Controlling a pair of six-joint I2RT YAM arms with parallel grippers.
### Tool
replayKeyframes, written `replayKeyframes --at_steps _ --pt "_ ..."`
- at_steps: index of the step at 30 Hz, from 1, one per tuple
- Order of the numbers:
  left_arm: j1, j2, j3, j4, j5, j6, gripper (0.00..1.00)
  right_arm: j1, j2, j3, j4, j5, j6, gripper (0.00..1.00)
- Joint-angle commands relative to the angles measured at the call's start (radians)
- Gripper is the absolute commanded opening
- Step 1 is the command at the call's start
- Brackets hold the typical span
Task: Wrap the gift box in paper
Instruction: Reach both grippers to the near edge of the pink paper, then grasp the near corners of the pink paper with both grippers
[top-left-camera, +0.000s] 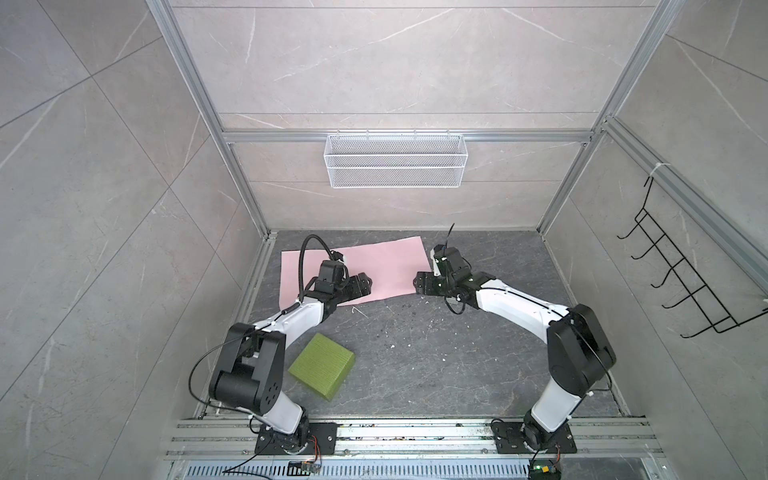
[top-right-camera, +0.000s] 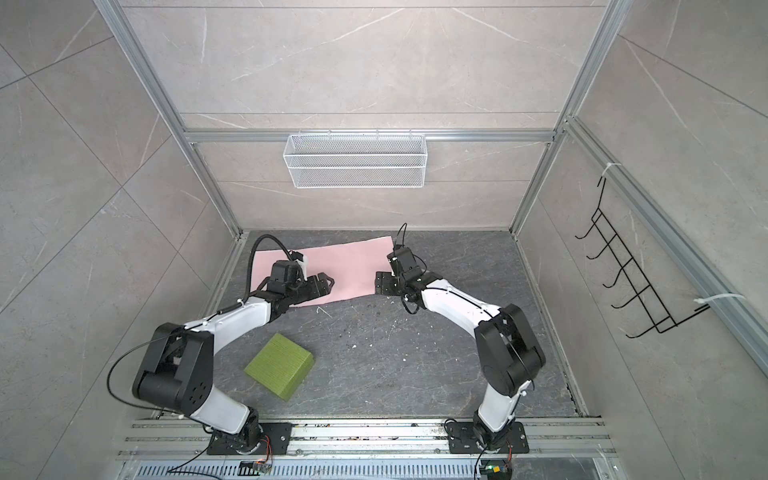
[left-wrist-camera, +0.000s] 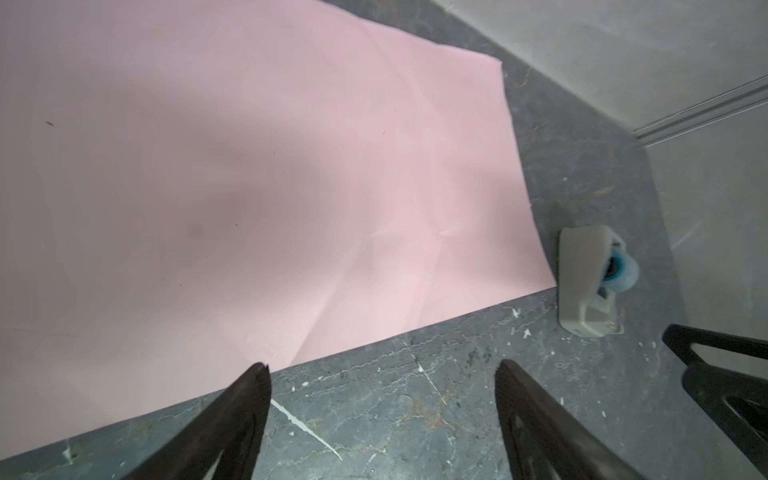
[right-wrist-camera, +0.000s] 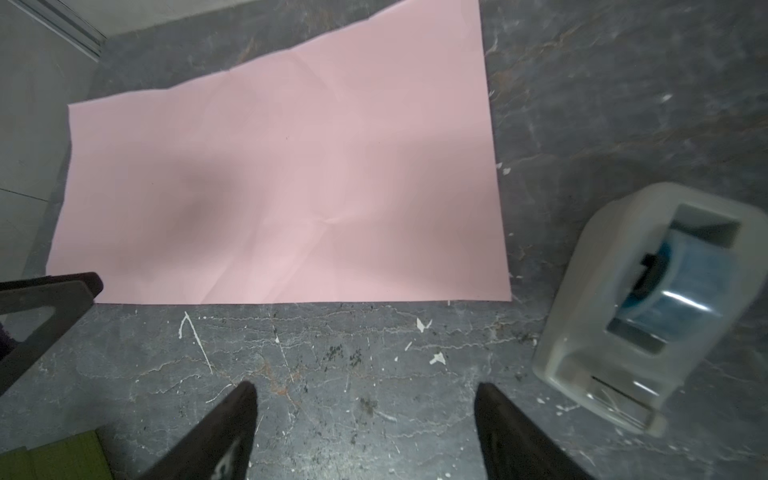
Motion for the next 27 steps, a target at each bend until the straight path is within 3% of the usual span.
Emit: replayKeyframes --at_steps 1,13,27 --pt "0.012 0.083 0.095 -0.071 0.041 0.015 0.86 0.013 0.049 0.049 -0.061 -0.011 0.065 0.82" --pt "-0.017 0.359 0.360 -0.119 0.137 0.034 0.83 0.018 0.126 0.007 0.025 0.058 0.270 0.83" --pt "-0.016 0.379 0.313 -0.124 0.131 0.079 0.83 0.017 0.226 -0.008 0.142 0.120 0.452 0.84"
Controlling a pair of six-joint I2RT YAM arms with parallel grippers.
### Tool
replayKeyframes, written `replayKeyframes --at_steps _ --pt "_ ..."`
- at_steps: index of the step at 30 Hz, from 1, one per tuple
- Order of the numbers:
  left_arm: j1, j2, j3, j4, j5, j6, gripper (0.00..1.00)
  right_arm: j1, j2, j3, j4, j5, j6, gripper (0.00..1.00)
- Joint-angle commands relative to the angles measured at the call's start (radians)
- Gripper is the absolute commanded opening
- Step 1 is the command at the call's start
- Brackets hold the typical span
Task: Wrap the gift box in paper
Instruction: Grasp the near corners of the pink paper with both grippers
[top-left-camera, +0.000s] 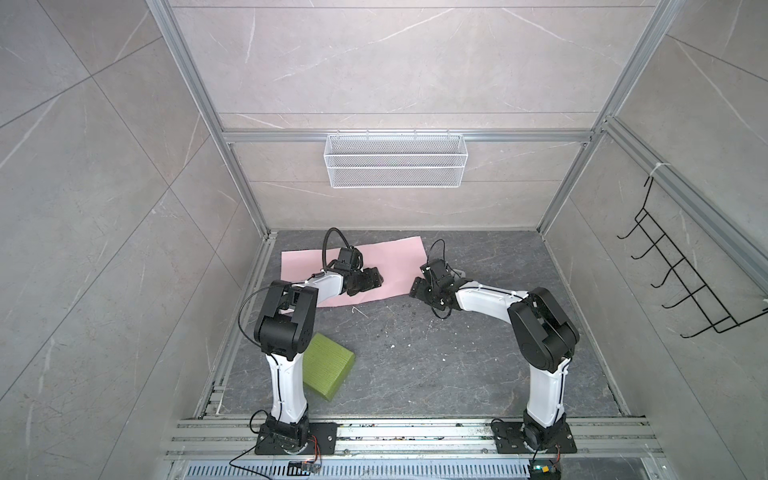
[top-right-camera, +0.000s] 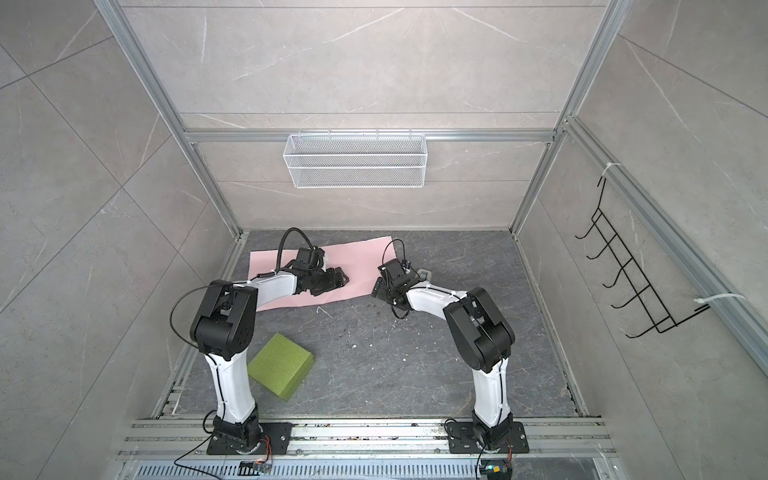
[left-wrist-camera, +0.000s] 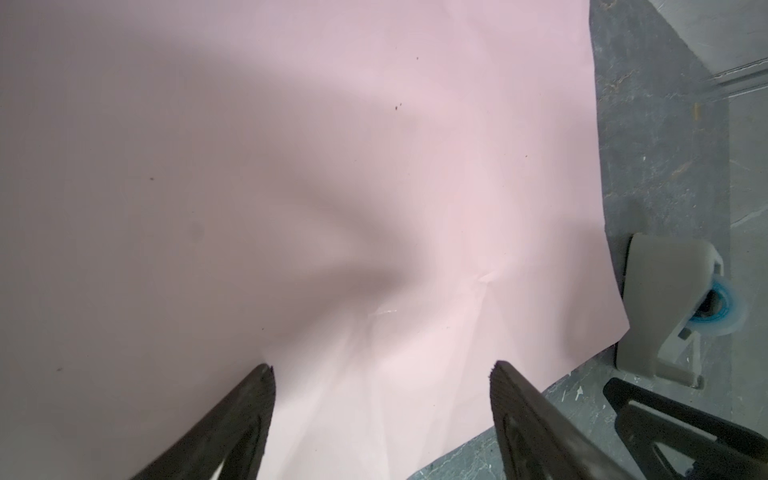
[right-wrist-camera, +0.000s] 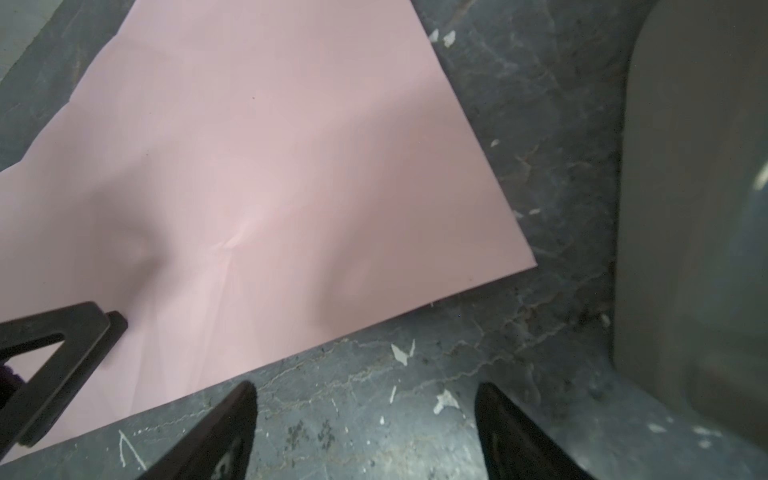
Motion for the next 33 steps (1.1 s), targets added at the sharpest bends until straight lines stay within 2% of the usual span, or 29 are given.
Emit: replayKeyframes --at_steps 1,15,26,33 --pt "0.000 0.005 -0.010 -0.011 0.025 0.036 0.83 0.002 0.029 0.003 0.040 0.043 0.072 0.84" --pt "0.000 -0.003 -0.024 -0.018 0.033 0.058 0.83 -0.008 0.084 0.044 0.104 0.113 0.186 0.82" --pt "-0.001 -0.012 -0.022 -0.036 0.043 0.084 0.84 -0.025 0.169 0.151 0.120 0.082 0.208 0.79" --pt "0.000 -0.013 -0.022 -0.040 0.045 0.092 0.84 -0.033 0.203 0.213 0.119 0.078 0.174 0.76"
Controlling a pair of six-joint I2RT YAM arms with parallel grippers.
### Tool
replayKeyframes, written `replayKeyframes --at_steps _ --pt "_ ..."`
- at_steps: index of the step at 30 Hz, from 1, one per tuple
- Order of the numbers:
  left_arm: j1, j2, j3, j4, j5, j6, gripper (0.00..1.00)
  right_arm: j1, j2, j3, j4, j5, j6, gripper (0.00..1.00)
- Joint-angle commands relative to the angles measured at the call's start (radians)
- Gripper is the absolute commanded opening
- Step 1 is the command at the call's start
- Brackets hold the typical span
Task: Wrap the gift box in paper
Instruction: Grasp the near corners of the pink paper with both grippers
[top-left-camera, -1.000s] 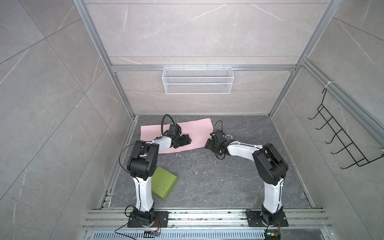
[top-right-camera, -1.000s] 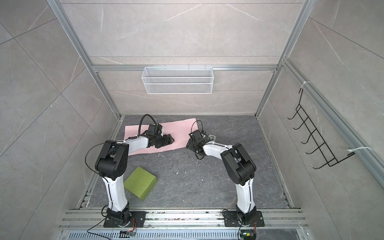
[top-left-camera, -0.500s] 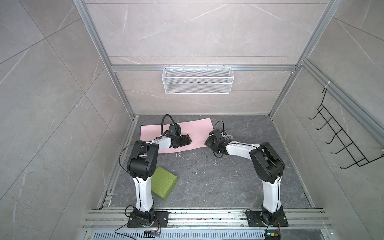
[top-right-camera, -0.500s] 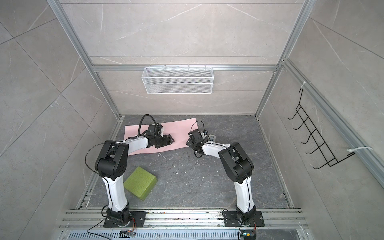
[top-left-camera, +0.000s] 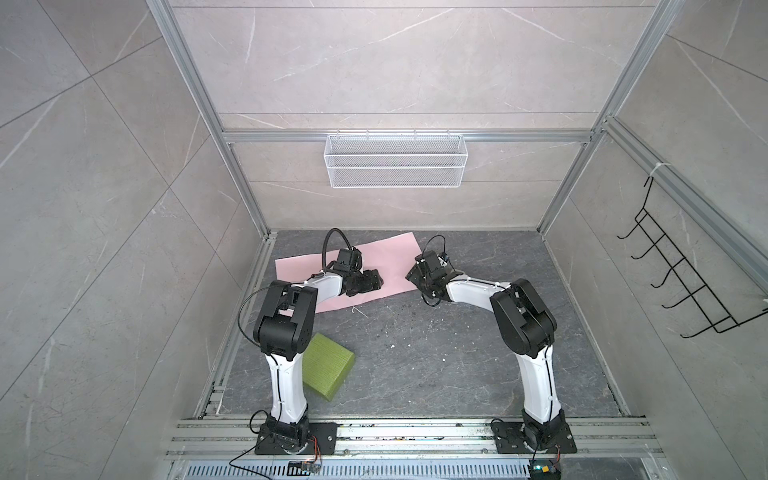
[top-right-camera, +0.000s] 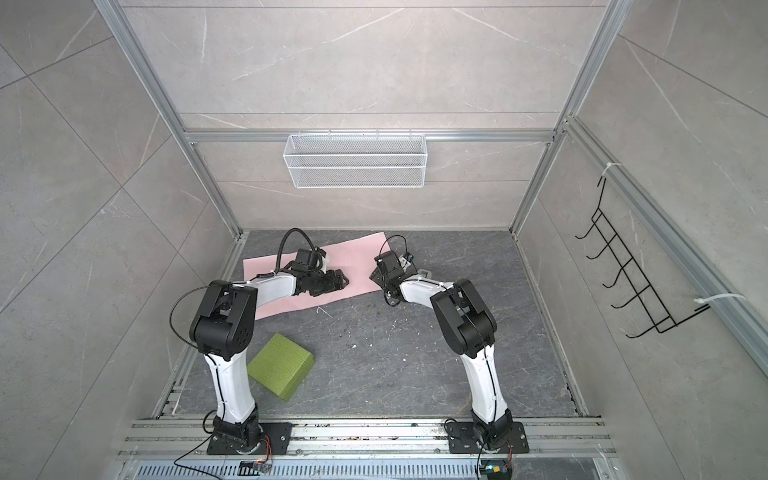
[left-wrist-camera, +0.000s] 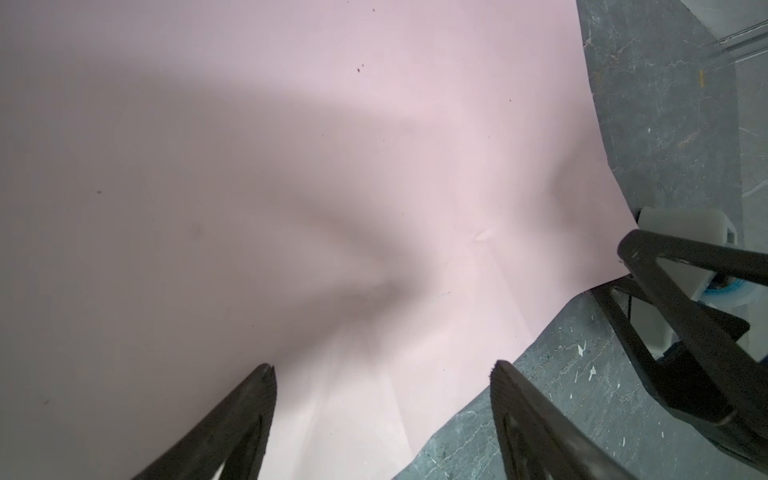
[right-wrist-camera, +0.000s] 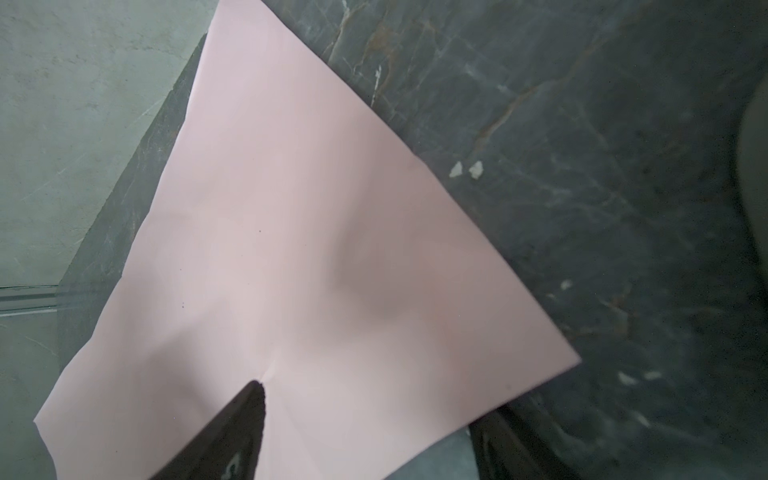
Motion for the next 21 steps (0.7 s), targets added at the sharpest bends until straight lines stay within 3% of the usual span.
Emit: replayKeyframes --at_steps 1,11,21 --pt "-0.001 -0.012 -0.016 -0.038 0.024 0.025 0.83 -0.008 0.028 0.034 0.000 0.005 -0.017 0.75" --pt "-0.001 -0.006 -0.016 -0.042 0.025 0.032 0.84 -0.047 0.038 0.035 0.089 -0.020 -0.184 0.54" --pt "-0.001 -0.012 -0.008 -0.058 0.026 0.036 0.84 -0.087 0.067 0.100 0.088 -0.104 -0.295 0.12"
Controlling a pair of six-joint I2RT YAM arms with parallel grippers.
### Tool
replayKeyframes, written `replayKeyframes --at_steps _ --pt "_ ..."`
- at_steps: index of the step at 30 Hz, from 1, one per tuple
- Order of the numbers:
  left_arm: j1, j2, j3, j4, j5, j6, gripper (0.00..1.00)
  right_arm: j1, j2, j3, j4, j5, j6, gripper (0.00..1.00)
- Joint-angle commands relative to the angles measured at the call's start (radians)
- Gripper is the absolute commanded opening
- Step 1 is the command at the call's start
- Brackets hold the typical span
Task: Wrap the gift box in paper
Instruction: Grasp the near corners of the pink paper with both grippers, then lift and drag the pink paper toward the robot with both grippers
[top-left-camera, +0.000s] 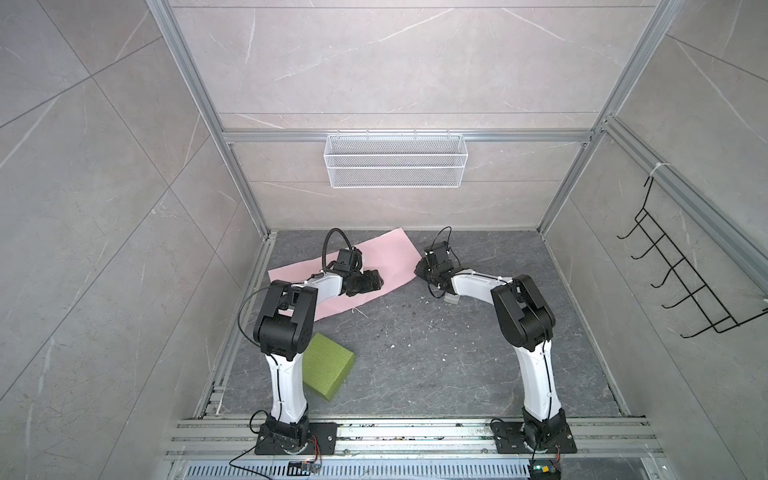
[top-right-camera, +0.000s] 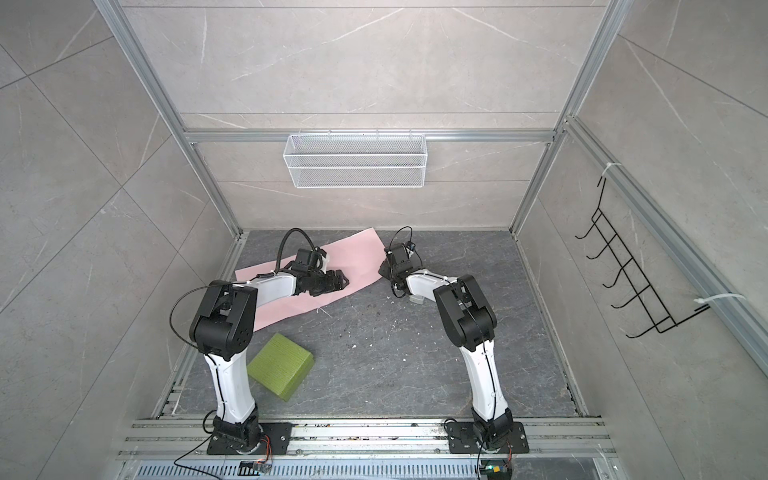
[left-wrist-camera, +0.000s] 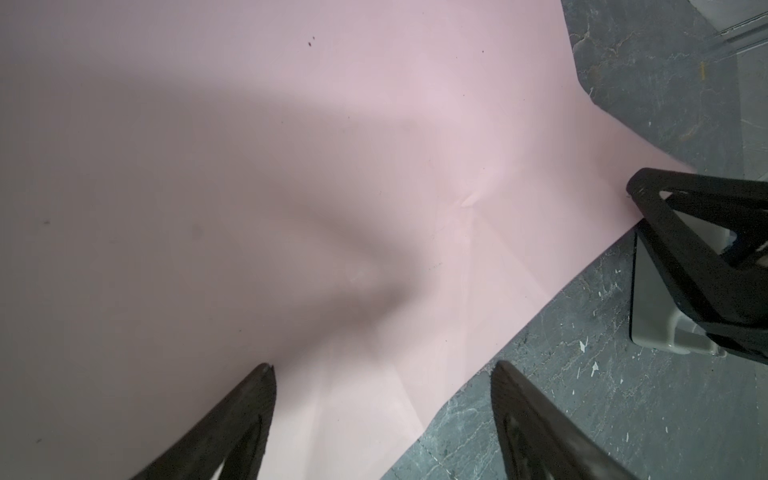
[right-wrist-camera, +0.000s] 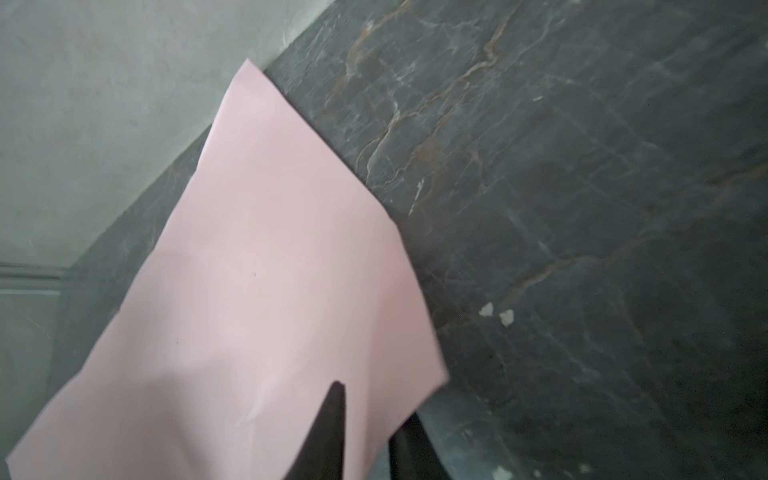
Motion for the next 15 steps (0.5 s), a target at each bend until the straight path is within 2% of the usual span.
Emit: replayKeyframes --at_steps 1,3,7,11,15 --pt "-0.001 -0.017 -0.007 -0.058 0.025 0.019 0.84 -0.007 0.006 0.040 -0.003 -0.031 -0.084 0.08" --pt "-0.001 -0.038 -0.008 -0.058 0.032 0.004 0.84 -0.008 -0.027 0.033 -0.027 -0.030 -0.120 0.00" --pt "-0.002 -0.128 -0.027 -0.038 0.082 -0.062 0.84 -0.008 -0.157 -0.048 -0.087 -0.047 -0.173 0.00" --pt "-0.001 -0.270 -0.088 -0.005 0.129 -0.112 0.84 -0.008 -0.380 -0.235 -0.193 -0.047 -0.215 0.00" --pt "-0.001 -0.403 -0.189 0.024 0.145 -0.155 0.84 -0.012 -0.631 -0.423 -0.374 0.015 -0.268 0.00"
